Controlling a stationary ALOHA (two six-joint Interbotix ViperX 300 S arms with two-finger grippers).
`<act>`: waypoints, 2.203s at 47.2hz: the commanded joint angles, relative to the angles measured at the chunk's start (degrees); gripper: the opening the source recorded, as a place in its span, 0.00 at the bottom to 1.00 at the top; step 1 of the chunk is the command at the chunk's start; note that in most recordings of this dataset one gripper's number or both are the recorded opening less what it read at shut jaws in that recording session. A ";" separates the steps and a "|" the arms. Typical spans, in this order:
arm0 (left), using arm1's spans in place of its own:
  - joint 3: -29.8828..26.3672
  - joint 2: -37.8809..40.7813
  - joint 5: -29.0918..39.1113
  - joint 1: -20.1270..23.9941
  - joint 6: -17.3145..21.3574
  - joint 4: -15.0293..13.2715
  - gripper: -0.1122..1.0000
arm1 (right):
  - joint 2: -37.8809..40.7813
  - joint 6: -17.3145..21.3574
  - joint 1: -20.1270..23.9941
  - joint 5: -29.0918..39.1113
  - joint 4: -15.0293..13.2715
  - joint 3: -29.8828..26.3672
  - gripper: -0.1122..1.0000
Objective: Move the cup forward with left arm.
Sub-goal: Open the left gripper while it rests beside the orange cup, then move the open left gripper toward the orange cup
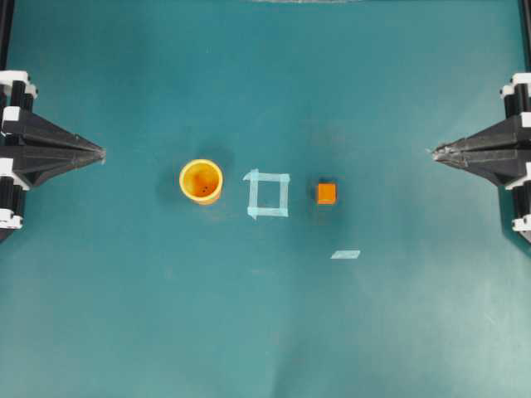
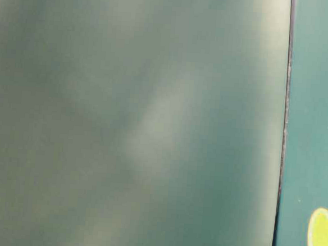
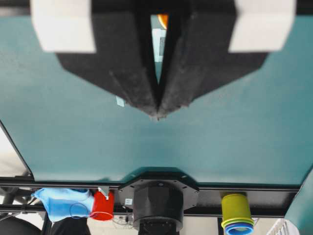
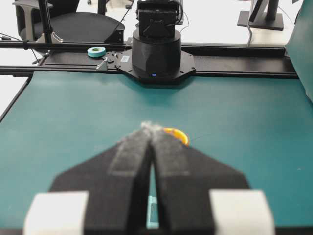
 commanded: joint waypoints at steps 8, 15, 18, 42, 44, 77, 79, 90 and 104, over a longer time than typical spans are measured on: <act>-2.02 0.18 7.03 0.00 1.05 0.35 0.11 | 0.70 0.00 0.18 2.29 0.18 -3.34 0.09; -2.02 0.26 8.61 0.00 1.05 0.35 0.11 | 0.62 0.00 0.18 3.96 0.18 -3.87 0.09; -1.93 0.70 9.23 0.00 1.05 0.35 0.11 | 0.70 0.09 0.18 3.96 0.18 -3.96 0.09; -2.29 1.14 11.25 0.00 1.14 0.35 0.21 | 0.70 0.09 0.09 4.31 0.18 -3.96 0.09; -2.29 1.14 11.51 -0.09 1.14 0.35 0.29 | 0.70 0.09 0.09 4.39 0.18 -4.04 0.09; -3.87 22.68 3.96 3.08 1.14 0.35 0.87 | 0.62 0.26 0.09 4.39 0.18 -4.22 0.09; -4.13 25.05 3.16 3.08 1.14 0.35 0.87 | 0.62 0.18 0.09 4.39 0.18 -4.31 0.09; -4.22 36.21 -6.50 2.55 1.58 0.44 0.87 | 0.62 0.26 0.09 4.48 0.18 -4.39 0.09; -2.46 41.66 -13.01 3.25 3.96 0.44 0.87 | 0.53 0.26 0.09 5.89 0.18 -4.75 0.09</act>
